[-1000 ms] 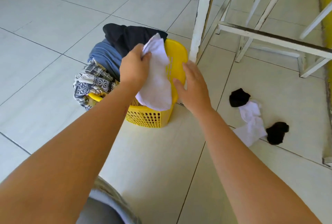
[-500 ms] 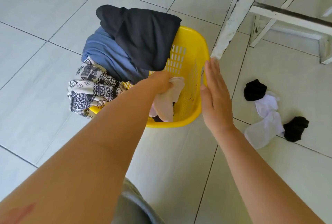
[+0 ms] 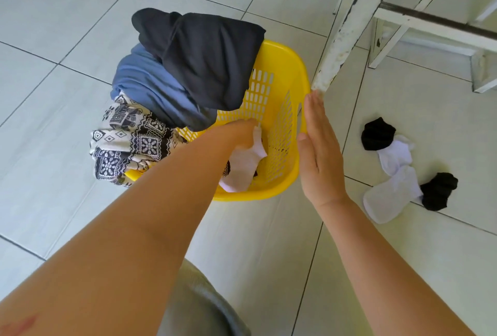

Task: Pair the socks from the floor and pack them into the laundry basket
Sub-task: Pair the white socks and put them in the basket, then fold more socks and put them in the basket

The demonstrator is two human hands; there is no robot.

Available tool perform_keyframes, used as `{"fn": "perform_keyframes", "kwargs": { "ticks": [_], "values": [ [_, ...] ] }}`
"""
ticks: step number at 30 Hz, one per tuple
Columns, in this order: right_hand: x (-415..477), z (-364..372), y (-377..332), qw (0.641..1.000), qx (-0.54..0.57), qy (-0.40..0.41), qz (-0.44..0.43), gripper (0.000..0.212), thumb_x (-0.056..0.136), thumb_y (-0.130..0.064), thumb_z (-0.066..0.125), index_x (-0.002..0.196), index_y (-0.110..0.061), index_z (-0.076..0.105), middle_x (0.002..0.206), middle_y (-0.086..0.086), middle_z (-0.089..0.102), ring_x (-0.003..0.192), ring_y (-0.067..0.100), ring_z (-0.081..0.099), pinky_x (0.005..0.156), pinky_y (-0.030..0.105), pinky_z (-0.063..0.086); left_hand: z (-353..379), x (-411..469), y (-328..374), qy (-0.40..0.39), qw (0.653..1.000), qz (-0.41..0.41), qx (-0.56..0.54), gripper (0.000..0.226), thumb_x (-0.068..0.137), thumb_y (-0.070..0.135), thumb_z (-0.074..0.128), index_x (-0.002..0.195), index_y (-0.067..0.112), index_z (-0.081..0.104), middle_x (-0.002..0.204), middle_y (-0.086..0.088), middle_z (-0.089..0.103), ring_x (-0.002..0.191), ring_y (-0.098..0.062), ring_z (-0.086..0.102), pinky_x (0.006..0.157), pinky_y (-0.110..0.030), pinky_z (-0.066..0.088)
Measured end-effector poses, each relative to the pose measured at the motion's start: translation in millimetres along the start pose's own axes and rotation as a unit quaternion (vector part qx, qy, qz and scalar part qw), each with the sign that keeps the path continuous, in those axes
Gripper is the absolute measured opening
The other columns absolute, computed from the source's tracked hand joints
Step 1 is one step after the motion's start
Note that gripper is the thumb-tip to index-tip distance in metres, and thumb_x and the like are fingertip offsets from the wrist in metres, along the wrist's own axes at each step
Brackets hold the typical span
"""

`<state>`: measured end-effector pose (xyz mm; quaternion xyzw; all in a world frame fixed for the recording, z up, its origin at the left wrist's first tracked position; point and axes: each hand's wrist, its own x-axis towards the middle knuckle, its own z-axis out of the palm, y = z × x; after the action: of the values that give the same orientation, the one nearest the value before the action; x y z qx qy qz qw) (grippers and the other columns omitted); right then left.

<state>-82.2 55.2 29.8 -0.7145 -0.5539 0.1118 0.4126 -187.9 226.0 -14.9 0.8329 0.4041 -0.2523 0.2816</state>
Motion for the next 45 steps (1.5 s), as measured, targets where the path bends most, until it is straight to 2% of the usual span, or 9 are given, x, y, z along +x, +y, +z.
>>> {"fn": "perform_keyframes", "kwargs": {
  "ticks": [5, 12, 17, 20, 23, 26, 31, 38, 45],
  "values": [
    [3, -1, 0, 1.000, -0.021, -0.018, 0.008, 0.057, 0.101, -0.026, 0.024, 0.156, -0.013, 0.017, 0.165, 0.005, 0.011, 0.152, 0.012, 0.008, 0.122, 0.025, 0.011, -13, -34, 17, 0.075, 0.996, 0.018, 0.052, 0.059, 0.103, 0.029, 0.042, 0.155, 0.016, 0.016, 0.163, -0.009, 0.012, 0.149, -0.029, 0.016, 0.118, -0.043, 0.022],
    [-30, -31, 23, 0.998, 0.029, -0.011, 0.048, 0.051, 0.104, -0.025, 0.030, 0.154, -0.016, 0.025, 0.161, 0.000, 0.026, 0.150, 0.011, 0.019, 0.121, 0.029, 0.019, -5, -124, 63, 0.300, 0.954, 0.015, 0.022, 0.039, 0.105, 0.029, 0.031, 0.139, 0.015, 0.044, 0.143, -0.010, 0.049, 0.121, -0.034, 0.053, 0.090, -0.043, 0.045],
    [-73, -66, 82, 0.988, -0.041, -0.004, 0.147, 0.052, 0.104, -0.027, 0.036, 0.154, -0.015, 0.026, 0.161, 0.002, 0.028, 0.150, 0.016, 0.022, 0.121, 0.037, 0.023, 24, -143, 124, 0.460, 0.869, 0.162, 0.085, 0.045, 0.102, 0.029, 0.035, 0.133, 0.003, 0.054, 0.143, -0.017, 0.050, 0.129, -0.035, 0.050, 0.105, -0.043, 0.042],
    [-96, -88, 114, 0.975, -0.074, 0.006, 0.209, 0.053, 0.103, -0.030, 0.038, 0.153, -0.015, 0.029, 0.157, 0.005, 0.037, 0.145, 0.020, 0.034, 0.117, 0.037, 0.031, 55, -119, 170, 0.450, 0.855, 0.229, 0.120, 0.047, 0.100, 0.030, 0.033, 0.129, 0.002, 0.058, 0.137, -0.018, 0.056, 0.128, -0.033, 0.052, 0.108, -0.040, 0.040],
    [-118, -107, 152, 0.957, -0.123, 0.009, 0.263, 0.054, 0.102, -0.033, 0.040, 0.152, -0.015, 0.031, 0.157, 0.007, 0.037, 0.143, 0.023, 0.037, 0.114, 0.040, 0.036, 94, -84, 214, 0.368, 0.884, 0.257, 0.128, 0.047, 0.102, 0.032, 0.034, 0.134, 0.004, 0.053, 0.142, -0.017, 0.052, 0.133, -0.032, 0.048, 0.112, -0.040, 0.035],
    [-135, -119, 188, 0.937, -0.151, 0.011, 0.316, 0.056, 0.099, -0.033, 0.045, 0.151, -0.014, 0.033, 0.152, 0.010, 0.044, 0.137, 0.028, 0.045, 0.110, 0.044, 0.040, 130, -45, 243, 0.245, 0.930, 0.232, 0.144, 0.049, 0.104, 0.035, 0.032, 0.145, 0.008, 0.039, 0.153, -0.012, 0.038, 0.142, -0.028, 0.034, 0.118, -0.037, 0.023],
    [-148, -130, 232, 0.916, -0.202, 0.002, 0.346, 0.054, 0.092, -0.033, 0.056, 0.141, -0.013, 0.045, 0.135, 0.010, 0.059, 0.123, 0.029, 0.056, 0.100, 0.043, 0.048, 174, 16, 268, 0.187, 0.964, 0.163, 0.093, 0.045, 0.102, 0.037, 0.040, 0.140, 0.012, 0.043, 0.144, -0.008, 0.047, 0.132, -0.028, 0.043, 0.109, -0.037, 0.035],
    [-134, -136, 288, 0.895, -0.278, -0.010, 0.350, 0.055, 0.093, -0.034, 0.056, 0.143, -0.014, 0.042, 0.144, 0.005, 0.051, 0.146, 0.026, 0.027, 0.116, 0.044, 0.023, 182, 96, 296, 0.218, 0.941, 0.181, 0.187, 0.048, 0.097, 0.032, 0.052, 0.143, 0.022, 0.040, 0.147, -0.007, 0.044, 0.137, -0.029, 0.037, 0.116, -0.041, 0.027],
    [-120, -130, 326, 0.877, -0.345, -0.092, 0.322, 0.061, 0.096, -0.035, 0.049, 0.151, -0.018, 0.029, 0.153, 0.000, 0.040, 0.151, 0.023, 0.012, 0.121, 0.047, 0.006, 180, 143, 311, 0.250, 0.900, 0.199, 0.298, 0.058, 0.092, 0.021, 0.058, 0.145, 0.024, 0.035, 0.154, -0.009, 0.028, 0.145, -0.032, 0.020, 0.121, -0.048, 0.012]
  ]
}}
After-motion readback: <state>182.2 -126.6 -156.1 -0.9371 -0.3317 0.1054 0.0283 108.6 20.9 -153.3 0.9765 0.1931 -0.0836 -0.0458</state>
